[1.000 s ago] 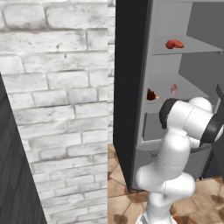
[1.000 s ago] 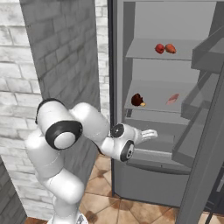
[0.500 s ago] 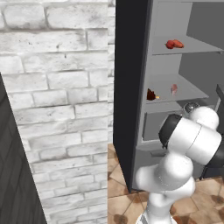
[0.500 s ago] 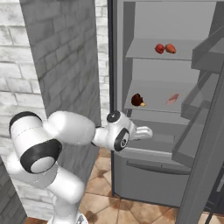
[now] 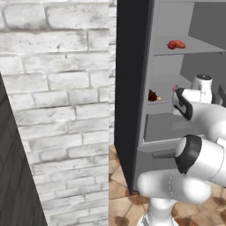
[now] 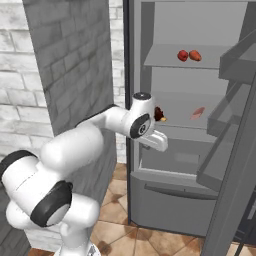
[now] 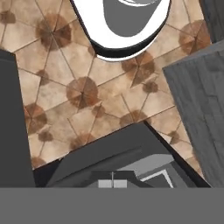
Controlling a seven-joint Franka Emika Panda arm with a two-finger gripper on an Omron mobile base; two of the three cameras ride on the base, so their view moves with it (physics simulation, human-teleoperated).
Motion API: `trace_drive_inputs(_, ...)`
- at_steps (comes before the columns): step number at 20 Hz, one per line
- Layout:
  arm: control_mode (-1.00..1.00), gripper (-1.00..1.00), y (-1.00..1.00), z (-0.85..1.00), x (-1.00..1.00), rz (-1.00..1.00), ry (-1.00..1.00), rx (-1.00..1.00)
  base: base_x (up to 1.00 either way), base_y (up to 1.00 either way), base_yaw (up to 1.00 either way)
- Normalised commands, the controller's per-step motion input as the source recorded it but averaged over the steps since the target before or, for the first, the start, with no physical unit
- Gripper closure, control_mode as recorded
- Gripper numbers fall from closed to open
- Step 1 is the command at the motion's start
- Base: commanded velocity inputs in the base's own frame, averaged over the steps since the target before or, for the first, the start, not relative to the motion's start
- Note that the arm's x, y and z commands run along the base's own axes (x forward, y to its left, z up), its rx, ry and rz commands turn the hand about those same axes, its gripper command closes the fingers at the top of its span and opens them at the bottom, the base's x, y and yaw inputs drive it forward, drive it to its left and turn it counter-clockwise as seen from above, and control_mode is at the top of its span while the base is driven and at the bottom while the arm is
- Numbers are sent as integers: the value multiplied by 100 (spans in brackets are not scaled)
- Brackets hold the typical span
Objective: Gather the sweet potato and bell pepper from the fridge and place them on a tray on the dining counter. Then gather the steaks from the fridge and place them on the other tray.
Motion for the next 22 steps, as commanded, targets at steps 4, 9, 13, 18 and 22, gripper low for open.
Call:
trace_drive_inputs(4,-100,100,8,71,-88,-34,6,42,0,0,0)
trace_drive_inputs(9,-100,100,66,23,-66,-31,-2,11,0,0,0)
trace_drive_inputs(13,-100,100,92,0,-12,-20,-1,-7,0,0,0)
trace_drive_inputs(18,-100,100,48,0,0,-1,0,-18,0,0,0)
trace_drive_inputs(22,-100,100,23,0,-5,7,1,-9,0,0,0)
